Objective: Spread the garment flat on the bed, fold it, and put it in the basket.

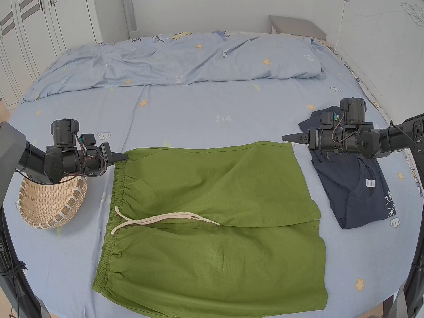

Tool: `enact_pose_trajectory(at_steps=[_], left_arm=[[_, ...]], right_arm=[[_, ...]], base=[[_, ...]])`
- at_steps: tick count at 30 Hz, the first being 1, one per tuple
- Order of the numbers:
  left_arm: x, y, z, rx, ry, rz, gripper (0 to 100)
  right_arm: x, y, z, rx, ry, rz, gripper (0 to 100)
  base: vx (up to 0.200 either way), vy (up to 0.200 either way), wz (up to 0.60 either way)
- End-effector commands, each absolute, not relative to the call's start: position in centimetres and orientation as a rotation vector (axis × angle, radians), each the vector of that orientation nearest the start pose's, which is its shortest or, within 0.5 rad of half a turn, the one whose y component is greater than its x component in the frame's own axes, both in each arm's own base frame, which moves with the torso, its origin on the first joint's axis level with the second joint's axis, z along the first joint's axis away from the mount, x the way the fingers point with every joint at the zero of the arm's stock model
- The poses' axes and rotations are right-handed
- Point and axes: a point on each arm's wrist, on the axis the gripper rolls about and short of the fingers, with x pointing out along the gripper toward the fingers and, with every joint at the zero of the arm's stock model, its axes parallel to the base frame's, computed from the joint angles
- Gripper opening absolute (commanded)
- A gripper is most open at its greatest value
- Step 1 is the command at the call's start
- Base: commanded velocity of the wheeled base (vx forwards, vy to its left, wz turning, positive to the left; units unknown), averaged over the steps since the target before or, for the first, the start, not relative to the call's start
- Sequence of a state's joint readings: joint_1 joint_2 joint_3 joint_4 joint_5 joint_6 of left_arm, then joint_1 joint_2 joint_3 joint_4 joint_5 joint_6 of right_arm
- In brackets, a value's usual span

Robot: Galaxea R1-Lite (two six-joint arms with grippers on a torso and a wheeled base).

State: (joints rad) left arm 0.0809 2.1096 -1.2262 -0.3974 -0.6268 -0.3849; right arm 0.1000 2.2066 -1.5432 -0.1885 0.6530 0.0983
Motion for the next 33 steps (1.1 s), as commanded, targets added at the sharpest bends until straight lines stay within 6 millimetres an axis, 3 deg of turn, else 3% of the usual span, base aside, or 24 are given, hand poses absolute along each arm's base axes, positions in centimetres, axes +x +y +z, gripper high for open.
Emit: enact_pose_trajectory(at_steps=[1,15,28,29,33], left_arm=[[40.9,2.1,12.4,-0.541,0.56,-0.438,0],[41.0,2.1,12.2,-0.543,0.568,-0.439,0],[41.0,2.1,12.2,-0.543,0.566,-0.439,0],[41.0,2.1,12.2,-0.544,0.565,-0.439,0],[41.0,2.1,12.2,-0.544,0.565,-0.439,0]], right_arm=[[45.8,6.0,13.0,0.23,0.528,0.707,100],[47.2,6.1,10.6,0.246,0.562,0.674,100],[47.2,6.6,10.0,0.251,0.581,0.684,100],[47.1,6.7,10.0,0.251,0.583,0.686,0],[47.1,6.8,9.9,0.251,0.586,0.69,0]], base=[[0.0,0.0,0.0],[0.0,0.0,0.0],[0.0,0.0,0.0],[0.0,0.0,0.0],[0.0,0.0,0.0]])
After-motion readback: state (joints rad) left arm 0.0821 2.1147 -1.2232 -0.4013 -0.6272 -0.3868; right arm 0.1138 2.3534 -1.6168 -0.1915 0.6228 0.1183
